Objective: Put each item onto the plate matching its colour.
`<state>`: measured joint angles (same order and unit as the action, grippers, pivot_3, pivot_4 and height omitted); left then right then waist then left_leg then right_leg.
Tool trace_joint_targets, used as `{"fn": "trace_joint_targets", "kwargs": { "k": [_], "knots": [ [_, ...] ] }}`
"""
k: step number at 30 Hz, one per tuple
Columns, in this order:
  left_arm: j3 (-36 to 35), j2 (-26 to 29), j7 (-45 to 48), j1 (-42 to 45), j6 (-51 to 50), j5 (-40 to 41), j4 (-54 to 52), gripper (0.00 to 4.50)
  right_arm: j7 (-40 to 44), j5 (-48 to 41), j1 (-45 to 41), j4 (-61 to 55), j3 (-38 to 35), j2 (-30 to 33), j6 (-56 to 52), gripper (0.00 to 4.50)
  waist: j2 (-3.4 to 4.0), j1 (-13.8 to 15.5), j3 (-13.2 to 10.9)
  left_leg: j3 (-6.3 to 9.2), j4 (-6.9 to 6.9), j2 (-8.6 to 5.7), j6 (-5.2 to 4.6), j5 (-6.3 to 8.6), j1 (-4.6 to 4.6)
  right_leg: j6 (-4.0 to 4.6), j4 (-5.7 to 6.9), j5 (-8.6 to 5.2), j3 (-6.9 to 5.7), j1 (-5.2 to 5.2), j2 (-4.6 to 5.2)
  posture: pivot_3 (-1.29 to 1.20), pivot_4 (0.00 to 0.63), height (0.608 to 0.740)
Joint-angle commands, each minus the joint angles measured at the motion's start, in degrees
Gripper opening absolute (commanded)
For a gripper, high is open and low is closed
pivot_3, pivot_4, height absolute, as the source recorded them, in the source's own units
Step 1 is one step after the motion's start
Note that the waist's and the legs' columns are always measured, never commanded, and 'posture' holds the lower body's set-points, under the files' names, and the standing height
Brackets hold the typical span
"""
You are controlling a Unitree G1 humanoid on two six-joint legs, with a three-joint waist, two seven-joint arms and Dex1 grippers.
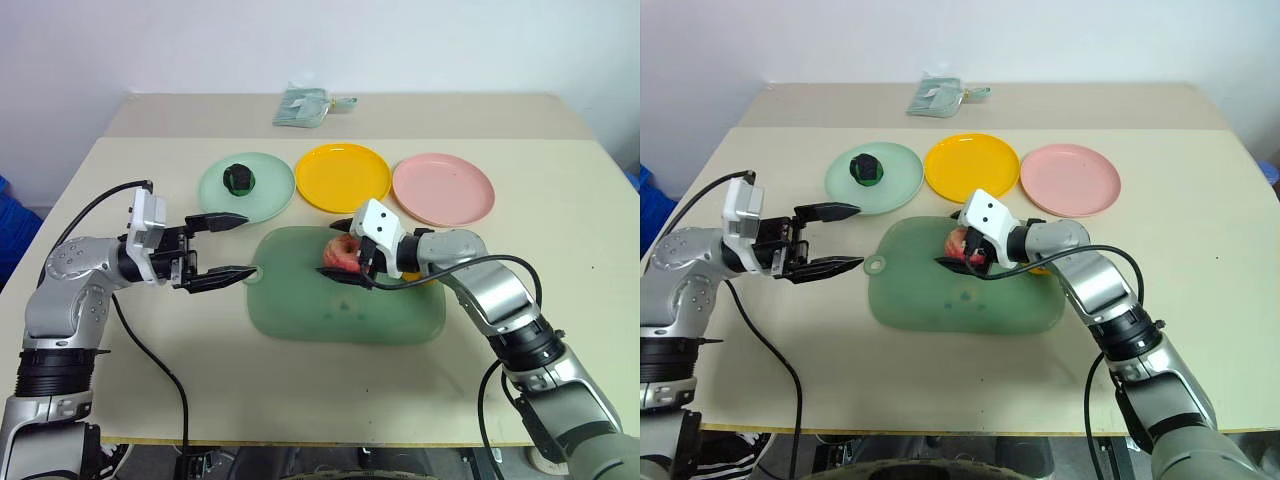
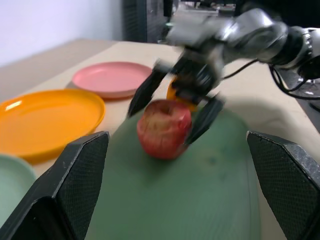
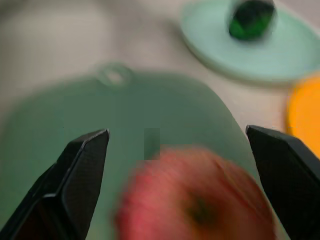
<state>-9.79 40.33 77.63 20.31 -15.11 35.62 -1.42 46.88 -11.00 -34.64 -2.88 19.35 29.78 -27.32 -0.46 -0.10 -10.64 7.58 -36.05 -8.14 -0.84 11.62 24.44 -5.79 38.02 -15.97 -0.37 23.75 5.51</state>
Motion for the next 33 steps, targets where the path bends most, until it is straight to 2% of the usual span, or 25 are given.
{"fn": "trace_joint_targets", "kwargs": {
  "k": [1, 4, 9, 11, 14, 17, 20, 25, 27, 28, 33],
  "knots": [
    [-0.6, 0.0, -1.7, -0.6, -1.3, 1.5, -3.4, 4.48, 0.5, 2.6, -1.0, 2.4, -0.5, 0.2, 2.9, 4.50, 0.00, -0.3, 0.0, 0.00, 0.04, 0.00, 0.16, -0.10, 0.00, 0.00, 0.00, 0.00, 0.00, -0.06, 0.00, 0.00, 0.150, 0.740],
    [-1.0, 0.1, -1.8, -1.1, -1.2, 1.5, -3.7, 4.48, 3.0, 1.5, -0.3, 1.6, -0.6, 0.7, 1.6, 4.50, 0.00, -0.6, 0.0, 0.00, 0.07, 0.01, 0.18, -0.11, 0.00, 0.00, 0.00, 0.00, 0.00, -0.08, 0.00, 0.00, 0.150, 0.740],
    [-0.8, -0.3, -1.6, -0.4, -0.7, 1.1, -2.4, 4.50, 2.1, -0.6, -0.2, -0.5, -3.7, -1.1, -0.3, 3.21, 0.00, -0.5, 0.0, 0.00, 0.07, 0.01, 0.16, -0.09, -0.01, 0.00, 0.00, 0.00, 0.00, -0.09, -0.01, 0.00, 0.150, 0.740],
    [-0.5, -0.7, -1.8, 0.2, -0.3, 0.8, -1.8, 4.50, -1.0, -4.4, -2.4, -0.7, -9.1, -4.5, -1.7, 3.21, 0.01, -0.6, 0.0, 0.00, 0.06, 0.01, 0.13, -0.08, -0.01, 0.01, 0.00, 0.00, 0.00, -0.09, 0.00, 0.00, 0.150, 0.740],
    [0.9, -1.6, -4.3, 2.1, 0.1, -2.2, 1.0, 4.50, -9.4, -4.6, -7.5, 5.4, -17.1, -7.7, 0.2, 3.21, 0.03, -0.6, 0.0, 0.00, 0.08, 0.02, 0.14, -0.08, 0.00, 0.01, 0.03, 0.00, 0.00, -0.06, -0.01, 0.00, 0.150, 0.740],
    [2.4, -3.6, -7.5, 3.8, 1.0, -4.7, 3.1, 4.50, -19.8, -1.7, -12.9, 16.3, -23.5, -7.7, 4.7, 3.21, 0.03, -0.3, 0.0, 0.00, 0.06, 0.00, 0.20, -0.12, 0.00, 0.01, 0.05, 0.01, 0.01, -0.06, -0.02, 0.00, 0.150, 0.740],
    [2.5, -6.9, -10.2, 4.9, 2.9, -4.7, 3.0, 4.50, -27.1, 4.7, -15.6, 26.8, -24.0, -4.4, 9.9, 3.21, 0.00, 0.2, 0.0, 0.00, 0.08, -0.04, 0.22, -0.13, -0.01, 0.02, -0.03, 0.01, 0.01, 0.00, -0.02, 0.00, 0.150, 0.740],
    [2.3, -8.7, -12.5, 6.1, 4.2, -5.9, 3.9, 4.50, -29.1, 8.1, -16.2, 36.5, -23.3, -3.3, 15.8, 3.21, 0.03, -0.7, 0.0, -0.12, 0.20, -0.03, 0.23, -0.15, 0.04, 0.01, -0.02, 0.01, 0.11, 0.03, 0.02, 0.00, 0.150, 0.740],
    [2.1, -8.5, -11.9, 6.4, 4.8, -5.9, 5.1, 4.50, -27.4, 6.3, -16.2, 38.4, -24.5, -4.2, 16.4, 4.20, 0.04, -1.4, 0.0, -0.19, 0.22, -0.01, 0.25, -0.16, 0.03, 0.01, 0.02, 0.01, 0.16, 0.09, 0.00, 0.00, 0.150, 0.740],
    [1.9, -8.4, -11.5, 6.4, 5.2, -5.8, 5.6, 4.50, -27.1, 5.0, -16.3, 38.8, -25.5, -4.7, 15.4, 4.44, 0.04, -1.7, 0.0, -0.27, 0.25, 0.03, 0.25, -0.17, 0.02, 0.01, 0.07, 0.01, 0.21, 0.13, -0.01, 0.00, 0.150, 0.740],
    [0.6, -7.6, -9.2, 6.5, 6.4, -4.7, 7.7, 4.50, -27.6, 7.0, -16.9, 38.0, -25.2, -3.2, 20.0, 4.44, 0.04, -2.4, 0.0, -0.27, 0.26, 0.06, 0.27, -0.19, 0.02, 0.02, 0.08, 0.01, 0.21, 0.15, -0.04, 0.00, 0.150, 0.740]
  ]
}}
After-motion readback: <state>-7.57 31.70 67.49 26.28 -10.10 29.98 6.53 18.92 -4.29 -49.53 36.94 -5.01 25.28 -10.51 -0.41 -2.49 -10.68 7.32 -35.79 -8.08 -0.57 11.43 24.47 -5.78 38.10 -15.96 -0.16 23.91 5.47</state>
